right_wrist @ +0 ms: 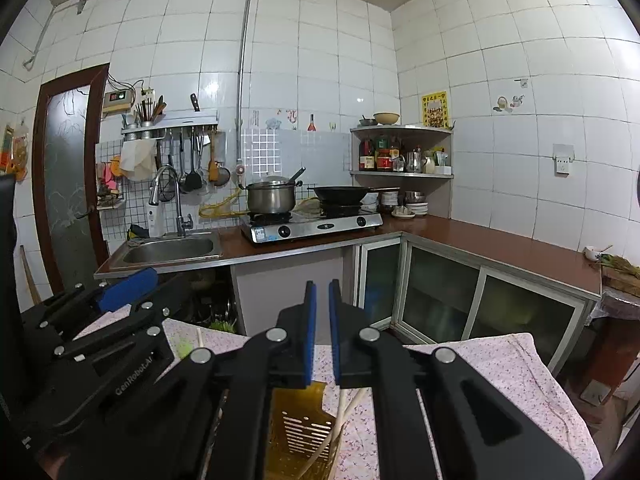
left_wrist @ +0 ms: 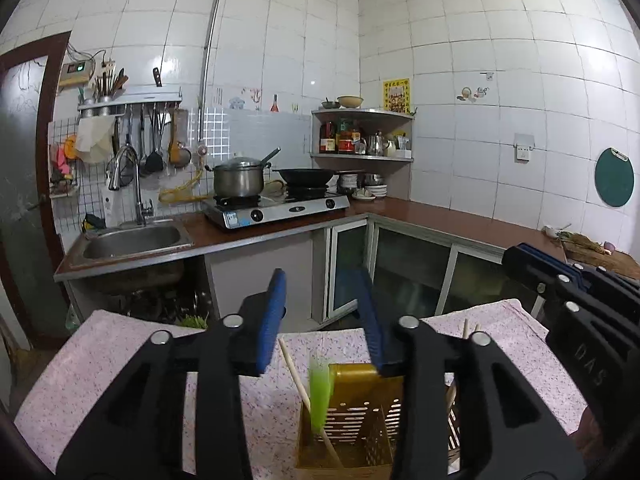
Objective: Organize utensils
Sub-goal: 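Open both tools to drop the fork and chopstick into the basket, then return both tools to the utensils left on the cloth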
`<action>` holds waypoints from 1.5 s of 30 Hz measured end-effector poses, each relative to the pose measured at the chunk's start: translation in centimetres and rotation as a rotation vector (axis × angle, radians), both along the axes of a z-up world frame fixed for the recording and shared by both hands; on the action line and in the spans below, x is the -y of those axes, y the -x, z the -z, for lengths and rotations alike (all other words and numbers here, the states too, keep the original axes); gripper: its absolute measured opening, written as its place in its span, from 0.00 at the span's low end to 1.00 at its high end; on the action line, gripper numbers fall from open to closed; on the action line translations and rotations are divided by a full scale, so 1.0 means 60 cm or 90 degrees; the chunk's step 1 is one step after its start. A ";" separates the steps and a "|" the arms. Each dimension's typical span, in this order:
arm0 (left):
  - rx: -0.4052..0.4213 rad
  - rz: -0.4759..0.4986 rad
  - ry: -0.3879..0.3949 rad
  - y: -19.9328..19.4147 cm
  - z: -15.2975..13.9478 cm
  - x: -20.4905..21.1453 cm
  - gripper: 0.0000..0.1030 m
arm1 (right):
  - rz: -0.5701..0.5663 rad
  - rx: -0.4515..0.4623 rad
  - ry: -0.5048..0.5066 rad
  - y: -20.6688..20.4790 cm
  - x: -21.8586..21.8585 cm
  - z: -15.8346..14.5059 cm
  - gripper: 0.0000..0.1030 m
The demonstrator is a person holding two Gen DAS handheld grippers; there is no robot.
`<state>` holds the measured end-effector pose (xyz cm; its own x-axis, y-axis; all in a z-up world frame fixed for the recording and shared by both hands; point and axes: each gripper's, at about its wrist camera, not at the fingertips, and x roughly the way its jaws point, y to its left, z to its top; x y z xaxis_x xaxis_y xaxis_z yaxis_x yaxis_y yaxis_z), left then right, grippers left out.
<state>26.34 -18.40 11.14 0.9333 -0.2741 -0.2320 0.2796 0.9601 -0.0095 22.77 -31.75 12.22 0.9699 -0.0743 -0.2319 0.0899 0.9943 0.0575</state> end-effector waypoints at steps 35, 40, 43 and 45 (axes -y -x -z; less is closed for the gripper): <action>-0.045 -0.071 -0.042 0.214 0.071 -0.194 0.69 | 0.072 -0.102 -0.037 0.276 0.043 0.097 0.33; -0.121 -0.094 -0.049 0.280 0.161 -0.256 0.73 | 0.112 -0.178 -0.087 0.360 0.065 0.191 0.33; -0.162 -0.111 -0.068 0.314 0.205 -0.275 0.73 | 0.123 -0.224 -0.095 0.392 0.063 0.237 0.33; -0.182 -0.116 -0.067 0.337 0.228 -0.287 0.74 | 0.121 -0.245 -0.086 0.413 0.055 0.260 0.33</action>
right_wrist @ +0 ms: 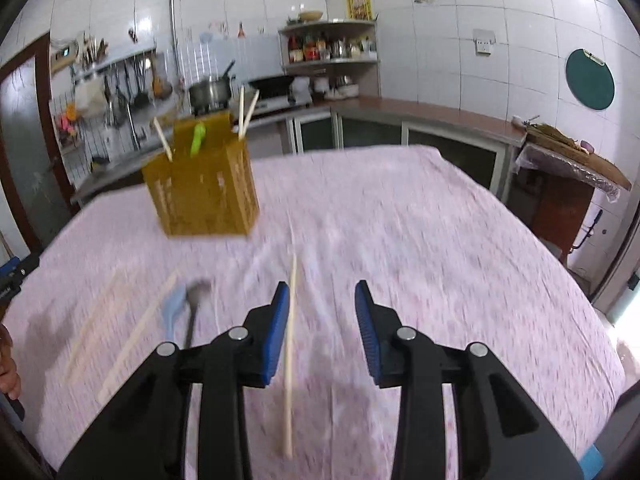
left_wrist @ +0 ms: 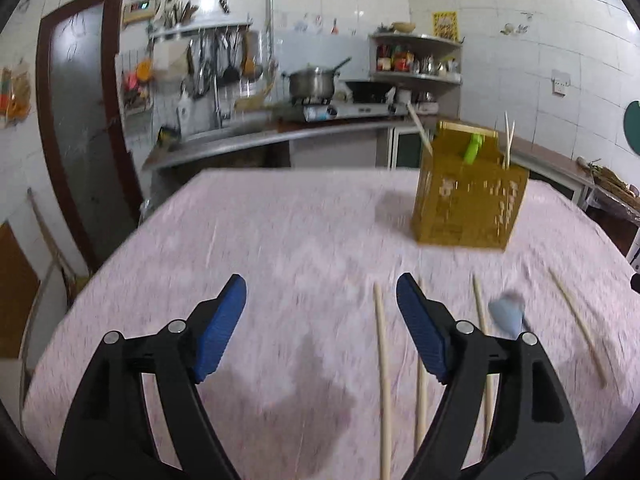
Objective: Organize utensils
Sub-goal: 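Return both tools to the utensils left on the cloth, then grasp the grey spoon with the right tool while the left tool closes on a chopstick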
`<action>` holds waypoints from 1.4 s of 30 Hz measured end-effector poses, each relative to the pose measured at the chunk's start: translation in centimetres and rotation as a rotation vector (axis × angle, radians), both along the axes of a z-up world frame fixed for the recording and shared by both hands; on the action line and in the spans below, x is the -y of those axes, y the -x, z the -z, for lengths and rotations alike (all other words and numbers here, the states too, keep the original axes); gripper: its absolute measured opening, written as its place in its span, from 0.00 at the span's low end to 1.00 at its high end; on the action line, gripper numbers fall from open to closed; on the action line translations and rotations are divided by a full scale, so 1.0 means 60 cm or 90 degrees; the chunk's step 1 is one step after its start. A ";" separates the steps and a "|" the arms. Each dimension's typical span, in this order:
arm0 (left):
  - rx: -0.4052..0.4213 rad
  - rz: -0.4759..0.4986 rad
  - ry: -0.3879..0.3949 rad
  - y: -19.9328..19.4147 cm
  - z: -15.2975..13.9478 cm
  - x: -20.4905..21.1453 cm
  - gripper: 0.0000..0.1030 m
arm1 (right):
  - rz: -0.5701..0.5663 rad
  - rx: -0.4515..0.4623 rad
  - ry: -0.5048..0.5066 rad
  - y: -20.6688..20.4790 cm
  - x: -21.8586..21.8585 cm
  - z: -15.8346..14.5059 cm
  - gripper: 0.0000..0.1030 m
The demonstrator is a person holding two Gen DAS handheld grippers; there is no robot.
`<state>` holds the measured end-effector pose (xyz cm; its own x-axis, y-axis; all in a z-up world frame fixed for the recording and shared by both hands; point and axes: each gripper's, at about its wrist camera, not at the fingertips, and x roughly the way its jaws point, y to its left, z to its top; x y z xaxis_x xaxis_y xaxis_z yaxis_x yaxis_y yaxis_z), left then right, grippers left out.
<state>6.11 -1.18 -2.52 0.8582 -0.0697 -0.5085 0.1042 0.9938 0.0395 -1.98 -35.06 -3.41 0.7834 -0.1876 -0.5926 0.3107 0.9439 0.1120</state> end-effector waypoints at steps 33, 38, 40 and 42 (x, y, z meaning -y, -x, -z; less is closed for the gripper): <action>-0.162 0.037 -0.028 -0.111 0.094 0.041 0.74 | -0.128 -0.128 -0.035 -0.149 -0.139 0.075 0.33; -0.175 0.041 -0.031 -0.131 0.099 0.046 0.74 | -0.136 -0.159 -0.033 -0.173 -0.156 0.093 0.33; -0.175 0.051 -0.032 -0.137 0.098 0.054 0.74 | -0.141 -0.169 -0.031 -0.184 -0.162 0.098 0.33; -0.177 0.060 -0.042 -0.144 0.100 0.065 0.74 | -0.144 -0.172 -0.026 -0.192 -0.168 0.101 0.33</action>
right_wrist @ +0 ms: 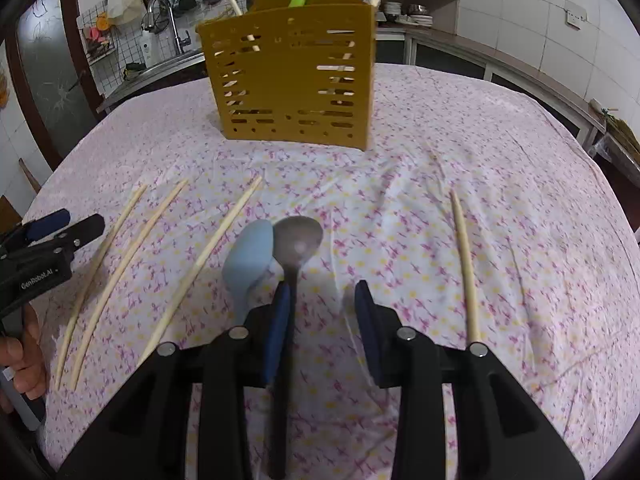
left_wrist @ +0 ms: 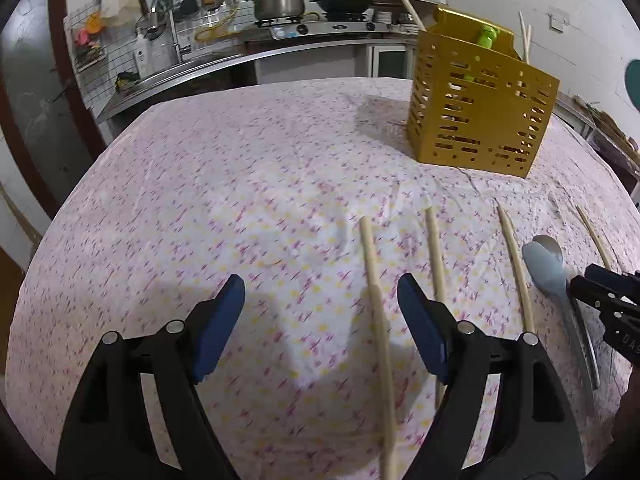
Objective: Organize utensils
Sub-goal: 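Grasp the grey spoon with the right tool while the left tool closes on a chopstick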
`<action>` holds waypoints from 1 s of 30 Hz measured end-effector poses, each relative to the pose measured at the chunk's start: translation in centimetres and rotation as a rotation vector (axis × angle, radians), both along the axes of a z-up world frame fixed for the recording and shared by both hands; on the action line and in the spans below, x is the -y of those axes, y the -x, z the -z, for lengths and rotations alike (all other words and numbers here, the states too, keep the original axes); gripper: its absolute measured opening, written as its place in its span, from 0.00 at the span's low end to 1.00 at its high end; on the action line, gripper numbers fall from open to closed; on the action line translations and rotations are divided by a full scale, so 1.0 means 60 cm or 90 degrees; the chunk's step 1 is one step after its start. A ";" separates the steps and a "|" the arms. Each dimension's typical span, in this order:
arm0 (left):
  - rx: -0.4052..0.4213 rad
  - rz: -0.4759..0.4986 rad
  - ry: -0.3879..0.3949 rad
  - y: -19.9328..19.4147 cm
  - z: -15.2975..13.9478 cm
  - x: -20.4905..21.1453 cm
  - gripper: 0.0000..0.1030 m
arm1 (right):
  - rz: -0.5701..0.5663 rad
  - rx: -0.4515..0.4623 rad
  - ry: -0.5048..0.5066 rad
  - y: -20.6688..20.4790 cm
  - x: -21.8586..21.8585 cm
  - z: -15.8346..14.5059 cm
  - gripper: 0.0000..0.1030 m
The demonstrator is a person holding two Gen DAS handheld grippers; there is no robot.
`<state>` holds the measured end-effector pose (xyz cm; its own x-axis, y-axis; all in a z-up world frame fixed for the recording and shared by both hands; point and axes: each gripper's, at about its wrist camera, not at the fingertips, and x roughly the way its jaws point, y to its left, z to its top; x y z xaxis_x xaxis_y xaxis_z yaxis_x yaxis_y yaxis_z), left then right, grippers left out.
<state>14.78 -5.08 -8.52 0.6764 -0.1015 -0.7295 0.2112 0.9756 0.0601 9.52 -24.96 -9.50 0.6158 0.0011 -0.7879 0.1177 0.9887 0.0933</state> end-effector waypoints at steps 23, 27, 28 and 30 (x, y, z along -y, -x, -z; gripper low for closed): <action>-0.056 0.029 0.001 -0.071 0.030 0.032 0.39 | -0.019 0.006 -0.031 -0.068 -0.010 0.007 0.07; -0.050 0.034 0.001 -0.072 0.028 0.037 0.15 | -0.019 0.020 -0.031 -0.059 -0.004 0.000 0.06; -0.050 0.034 0.003 -0.073 0.027 0.037 0.14 | -0.022 0.024 -0.031 -0.058 -0.002 -0.002 0.06; -0.051 0.035 0.011 -0.073 0.026 0.035 0.07 | -0.023 0.026 -0.032 -0.056 -0.002 -0.004 0.06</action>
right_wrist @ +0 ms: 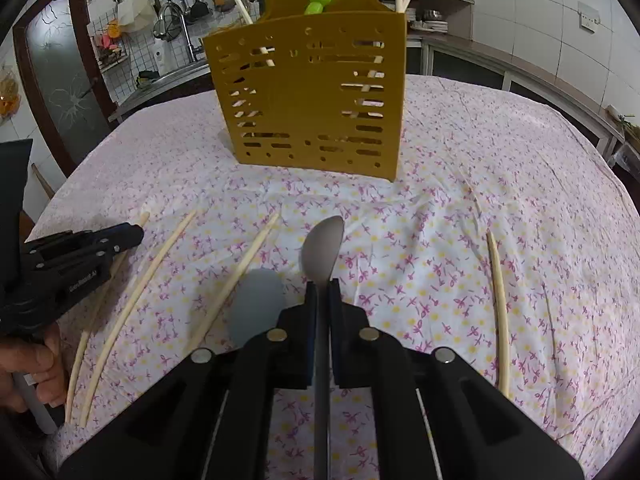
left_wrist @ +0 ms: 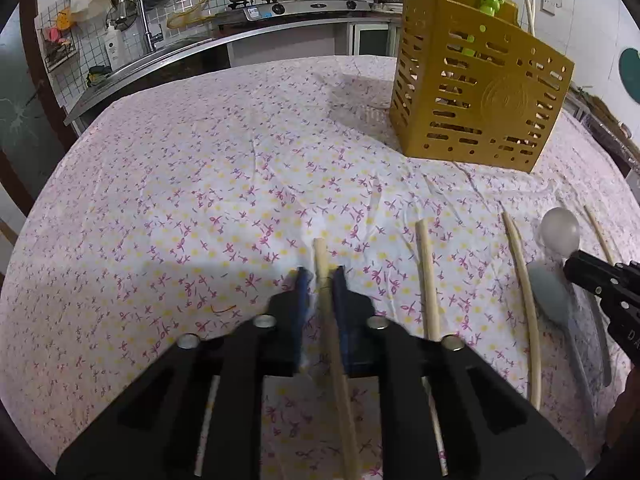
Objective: Organize utensils
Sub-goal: 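Grasp the grey spoon with the right tool while the left tool closes on a chopstick, then lift the grey spoon and chopstick and carry both over the yellow basket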
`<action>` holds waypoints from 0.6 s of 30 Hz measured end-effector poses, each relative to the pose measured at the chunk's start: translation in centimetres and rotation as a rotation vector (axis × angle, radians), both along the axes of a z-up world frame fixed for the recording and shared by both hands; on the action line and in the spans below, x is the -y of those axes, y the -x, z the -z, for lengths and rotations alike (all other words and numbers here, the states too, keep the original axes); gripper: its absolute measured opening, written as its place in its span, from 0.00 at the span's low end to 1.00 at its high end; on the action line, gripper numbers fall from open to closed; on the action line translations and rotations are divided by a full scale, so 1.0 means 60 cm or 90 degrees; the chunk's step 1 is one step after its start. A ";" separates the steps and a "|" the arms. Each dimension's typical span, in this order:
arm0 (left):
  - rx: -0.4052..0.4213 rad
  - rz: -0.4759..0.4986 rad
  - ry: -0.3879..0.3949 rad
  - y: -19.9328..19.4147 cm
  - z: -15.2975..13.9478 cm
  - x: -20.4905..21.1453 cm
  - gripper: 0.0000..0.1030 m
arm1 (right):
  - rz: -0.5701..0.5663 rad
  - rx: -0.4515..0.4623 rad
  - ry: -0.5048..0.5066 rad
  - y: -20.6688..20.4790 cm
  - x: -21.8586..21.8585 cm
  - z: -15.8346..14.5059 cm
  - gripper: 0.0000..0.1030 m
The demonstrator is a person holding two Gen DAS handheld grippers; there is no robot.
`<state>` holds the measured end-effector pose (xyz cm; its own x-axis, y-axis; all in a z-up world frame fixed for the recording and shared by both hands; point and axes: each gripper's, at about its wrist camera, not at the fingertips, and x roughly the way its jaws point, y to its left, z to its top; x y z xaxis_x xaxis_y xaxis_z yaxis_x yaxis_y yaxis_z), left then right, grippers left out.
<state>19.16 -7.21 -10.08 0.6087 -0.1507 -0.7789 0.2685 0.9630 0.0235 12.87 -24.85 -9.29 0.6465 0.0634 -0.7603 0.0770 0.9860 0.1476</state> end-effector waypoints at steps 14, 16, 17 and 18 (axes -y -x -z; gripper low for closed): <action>-0.018 0.031 -0.035 -0.017 0.001 0.017 0.06 | -0.008 -0.019 -0.008 -0.003 0.008 0.007 0.06; -0.020 0.037 -0.040 -0.021 0.001 0.018 0.06 | -0.011 -0.025 -0.009 -0.007 0.008 0.011 0.06; -0.020 0.035 -0.037 -0.022 0.001 0.016 0.06 | -0.013 -0.026 -0.007 -0.008 0.008 0.013 0.06; -0.015 0.038 -0.045 -0.021 0.002 0.019 0.06 | -0.015 -0.028 -0.008 -0.010 0.009 0.013 0.06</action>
<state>20.41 -8.33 -10.17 0.5812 -0.1311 -0.8031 0.3274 0.9412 0.0833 13.45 -25.38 -10.08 0.6113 0.0878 -0.7865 0.0611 0.9856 0.1574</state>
